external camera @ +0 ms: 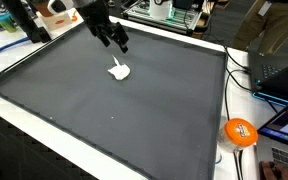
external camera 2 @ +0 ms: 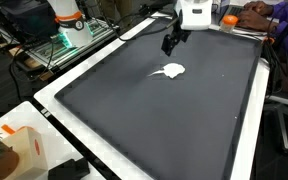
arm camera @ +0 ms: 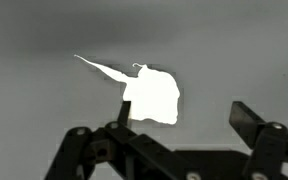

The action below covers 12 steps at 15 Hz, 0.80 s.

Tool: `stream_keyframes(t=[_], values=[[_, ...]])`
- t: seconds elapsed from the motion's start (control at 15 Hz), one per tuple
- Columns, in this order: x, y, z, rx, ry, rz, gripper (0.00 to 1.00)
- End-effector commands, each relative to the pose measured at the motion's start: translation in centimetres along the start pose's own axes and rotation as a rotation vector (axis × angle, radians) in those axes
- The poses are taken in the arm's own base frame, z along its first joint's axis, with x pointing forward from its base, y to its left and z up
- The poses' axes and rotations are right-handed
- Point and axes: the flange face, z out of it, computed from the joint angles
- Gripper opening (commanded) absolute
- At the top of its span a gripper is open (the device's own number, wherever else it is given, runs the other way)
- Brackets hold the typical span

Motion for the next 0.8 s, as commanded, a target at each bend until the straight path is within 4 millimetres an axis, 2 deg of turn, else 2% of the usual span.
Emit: stream_keyframes(t=[0.0, 0.13, 0.33, 0.73], values=[[-2.1, 1.0, 0.3, 0.018, 0.030, 0.005, 1.00], [-3.0, 1.7, 0.8, 0.019, 0.048, 0.006, 1.00], [-4.3, 2.1, 0.9, 0.066, 0.162, 0.025, 1.00], [-8.2, 1.7, 1.5, 0.098, 0.333, 0.005, 1.00]])
